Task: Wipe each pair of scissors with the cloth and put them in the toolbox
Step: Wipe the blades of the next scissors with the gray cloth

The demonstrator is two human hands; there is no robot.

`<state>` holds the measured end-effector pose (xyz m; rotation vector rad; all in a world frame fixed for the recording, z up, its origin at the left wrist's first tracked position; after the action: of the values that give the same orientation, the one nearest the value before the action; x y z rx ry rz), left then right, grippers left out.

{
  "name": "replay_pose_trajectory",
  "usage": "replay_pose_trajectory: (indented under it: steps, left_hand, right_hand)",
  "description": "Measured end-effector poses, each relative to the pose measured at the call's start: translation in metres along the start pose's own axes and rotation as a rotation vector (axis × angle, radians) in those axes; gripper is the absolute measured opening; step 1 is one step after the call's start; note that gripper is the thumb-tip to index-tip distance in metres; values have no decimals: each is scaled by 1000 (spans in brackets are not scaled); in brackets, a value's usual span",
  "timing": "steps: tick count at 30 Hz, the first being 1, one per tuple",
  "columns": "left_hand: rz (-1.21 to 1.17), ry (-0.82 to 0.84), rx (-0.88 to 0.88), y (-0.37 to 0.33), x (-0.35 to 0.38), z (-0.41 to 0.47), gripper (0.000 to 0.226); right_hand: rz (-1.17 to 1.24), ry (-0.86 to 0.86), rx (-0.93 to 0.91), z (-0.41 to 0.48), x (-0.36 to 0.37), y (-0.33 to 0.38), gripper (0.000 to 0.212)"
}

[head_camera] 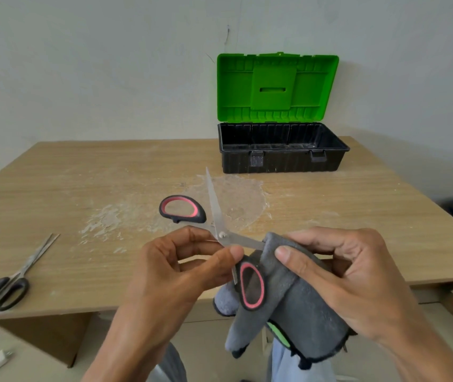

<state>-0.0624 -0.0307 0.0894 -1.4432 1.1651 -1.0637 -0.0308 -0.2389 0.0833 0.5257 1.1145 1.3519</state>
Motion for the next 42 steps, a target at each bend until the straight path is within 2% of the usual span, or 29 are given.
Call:
replay_pose_trajectory:
  steps: [6,10,18,22,27,32,39,42]
  left_hand:
    - [48,85,-51,1,-6,0,22]
    - [-56,125,-106,3,-3,0,17]
    - [-117,27,-36,1,-1,-2,19]
    - [-64,72,8,-2,-3,-5,25]
    - [-4,130,86,-2,-8,-3,14]
    - [9,98,126,4,0,-2,17]
    - [-26,63,67,8,-2,-5,20]
    - [-48,38,22,13,-4,-4,24]
  right_hand:
    - [6,-1,21,1,-6,1,16]
    - [6,8,23,2,-11,2,15]
    - [79,97,96,4,-17,5,18]
    - [233,88,177,6,-17,3,24]
    - [291,62,194,11,-16,6,26]
    - [92,173,113,9,0,9,22]
    - [24,243,144,9,15,5,23]
    - [8,257,199,9,6,-1,38]
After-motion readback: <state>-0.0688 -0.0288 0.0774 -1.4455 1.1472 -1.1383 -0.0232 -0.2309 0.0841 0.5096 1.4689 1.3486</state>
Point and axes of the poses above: each hand's wrist, its own z-axis towards the middle knuckle, its own x-axis out of the palm, y = z × x, the point moved 2 cm from there along z, towards the middle knuckle, and after that the axes turned 7 degrees about -x, right-handed, at the moved point
